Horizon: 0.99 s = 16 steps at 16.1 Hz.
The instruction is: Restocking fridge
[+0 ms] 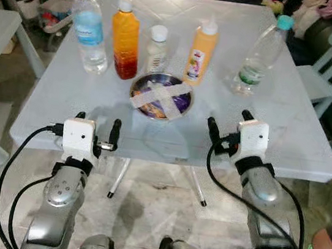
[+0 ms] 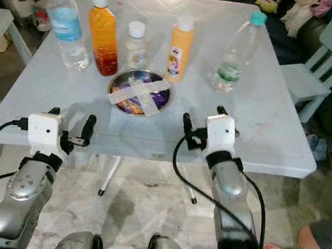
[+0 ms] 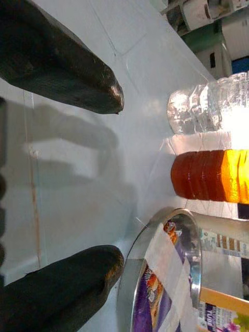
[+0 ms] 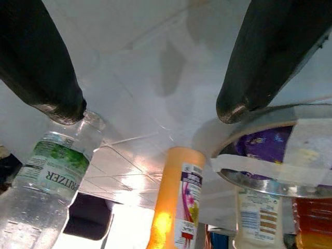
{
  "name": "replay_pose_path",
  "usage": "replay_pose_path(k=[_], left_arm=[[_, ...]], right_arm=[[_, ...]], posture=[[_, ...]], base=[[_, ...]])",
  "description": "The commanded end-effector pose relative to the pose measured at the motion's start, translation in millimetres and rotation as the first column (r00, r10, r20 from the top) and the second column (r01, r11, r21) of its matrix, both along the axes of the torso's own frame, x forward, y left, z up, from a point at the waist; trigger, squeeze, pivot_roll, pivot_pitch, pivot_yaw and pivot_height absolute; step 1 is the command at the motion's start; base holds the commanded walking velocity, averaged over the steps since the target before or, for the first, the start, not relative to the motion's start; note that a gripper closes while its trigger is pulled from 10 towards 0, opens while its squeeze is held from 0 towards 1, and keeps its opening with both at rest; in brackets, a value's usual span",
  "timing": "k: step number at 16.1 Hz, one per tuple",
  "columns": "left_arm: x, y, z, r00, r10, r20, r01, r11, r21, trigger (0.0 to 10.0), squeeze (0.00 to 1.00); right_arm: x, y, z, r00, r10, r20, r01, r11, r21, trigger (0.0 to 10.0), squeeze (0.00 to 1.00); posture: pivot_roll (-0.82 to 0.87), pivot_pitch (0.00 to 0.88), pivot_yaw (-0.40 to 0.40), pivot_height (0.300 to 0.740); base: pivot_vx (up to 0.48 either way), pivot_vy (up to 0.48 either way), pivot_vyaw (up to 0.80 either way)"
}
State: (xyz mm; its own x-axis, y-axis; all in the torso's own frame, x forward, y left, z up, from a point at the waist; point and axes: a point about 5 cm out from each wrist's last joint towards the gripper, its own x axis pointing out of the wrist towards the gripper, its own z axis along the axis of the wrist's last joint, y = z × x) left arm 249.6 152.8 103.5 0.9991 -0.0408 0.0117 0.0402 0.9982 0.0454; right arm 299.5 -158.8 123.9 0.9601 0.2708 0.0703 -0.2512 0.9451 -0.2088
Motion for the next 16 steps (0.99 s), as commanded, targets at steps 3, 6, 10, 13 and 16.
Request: replay_pose_path(k=[3, 6, 10, 13, 16], left_arm=[[-2.9, 9.2, -1.5, 0.999, 0.035, -0.014, -0.035, 0.999, 0.029, 10.0, 0.00], [-6.6, 15.4, -0.8, 0.997, 0.072, -0.012, -0.071, 0.996, 0.055, 10.0, 0.00], [-12.3, 29.8, -1.3, 0.992, 0.127, -0.021, -0.124, 0.987, 0.099, 10.0, 0.00], [-13.0, 31.7, -0.1, 0.991, 0.131, -0.021, -0.128, 0.986, 0.104, 10.0, 0.00], [-12.3, 30.5, 1.1, 0.992, 0.127, -0.022, -0.124, 0.987, 0.104, 10.0, 0.00]], right_arm=[[14.8, 7.8, 10.5, 0.995, 0.098, 0.029, -0.098, 0.995, 0.029, 10.0, 0.00], [26.3, 12.7, 14.7, 0.987, 0.157, 0.021, -0.158, 0.985, 0.070, 10.0, 0.00], [39.2, 27.9, 8.6, 0.973, 0.230, -0.027, -0.227, 0.970, 0.084, 10.0, 0.00], [41.3, 39.4, 1.9, 0.964, 0.251, -0.087, -0.236, 0.960, 0.151, 10.0, 0.00], [34.6, 59.2, 0.5, 0.938, 0.324, -0.126, -0.284, 0.923, 0.261, 10.0, 0.00]], posture=[[0.09, 0.154, 0.019, 0.740], [0.11, 0.158, 0.021, 0.740], [0.14, 0.163, 0.028, 0.740], [0.15, 0.164, 0.029, 0.740], [0.15, 0.166, 0.033, 0.740]], base=[[0.000, 0.000, 0.00], [0.000, 0.000, 0.00], [0.000, 0.000, 0.00], [0.000, 0.000, 0.00], [0.000, 0.000, 0.00]])
